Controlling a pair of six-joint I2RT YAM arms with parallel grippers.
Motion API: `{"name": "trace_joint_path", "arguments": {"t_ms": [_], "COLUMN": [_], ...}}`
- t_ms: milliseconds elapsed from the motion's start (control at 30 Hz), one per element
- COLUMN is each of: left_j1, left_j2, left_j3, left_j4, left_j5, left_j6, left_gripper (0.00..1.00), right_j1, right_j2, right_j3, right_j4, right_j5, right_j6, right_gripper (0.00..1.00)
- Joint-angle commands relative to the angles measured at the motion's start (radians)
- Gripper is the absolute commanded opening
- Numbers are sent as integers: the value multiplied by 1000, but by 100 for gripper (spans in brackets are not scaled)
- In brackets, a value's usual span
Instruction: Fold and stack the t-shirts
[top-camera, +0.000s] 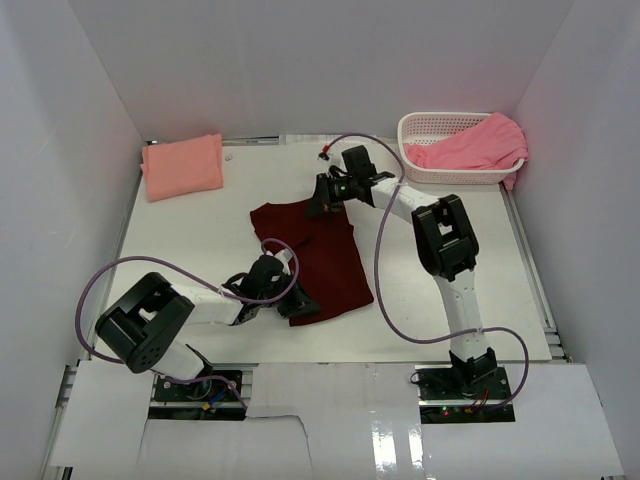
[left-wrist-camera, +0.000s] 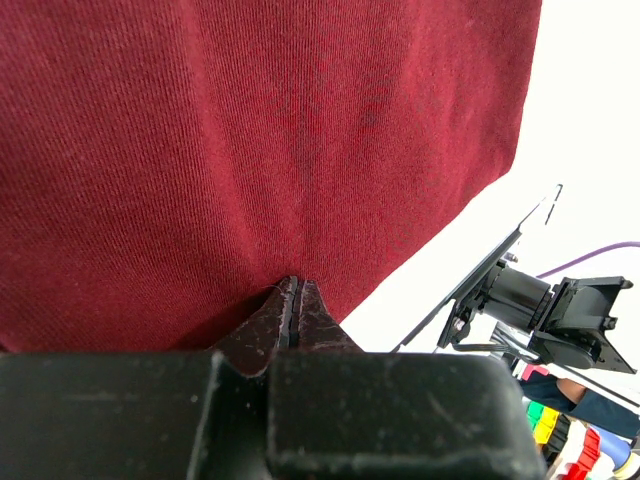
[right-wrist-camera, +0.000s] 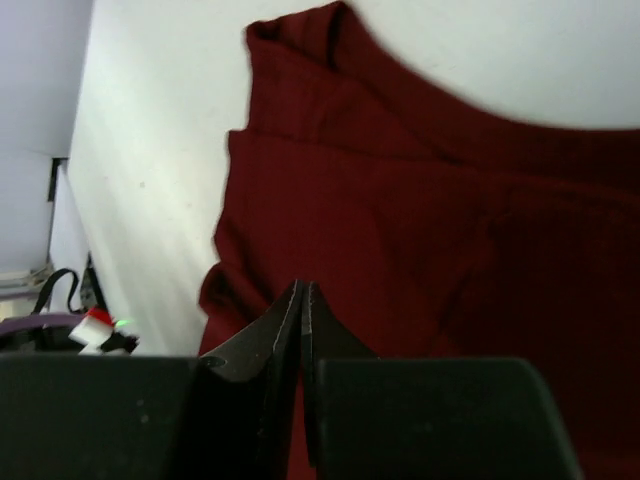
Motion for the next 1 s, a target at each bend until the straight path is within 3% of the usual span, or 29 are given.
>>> {"name": "trace_joint_path", "arguments": {"t_ms": [0,133,333,967], "left_j1": [-14,-18,-25,-31], "left_j2": [49,55,67,46], "left_j3": [-37,-34,-26,-37], "left_j4": [-169,-167,-165,-167], "left_j5": [-44,-44,-44,-50], "left_j6": [38,35,34,29], "left_gripper": [0,0,0,0], "right_j1": [6,9,31,160], "right_j2": [-149,-301,-359,-192], "right_j3": [-146,-338,-487,-498], "right_j4": [-10,33,16,239], "right_j5": [-71,-121,-173,-207], "right_j6": [-41,-47,-59,62], "right_gripper": [8,8,8,8]}}
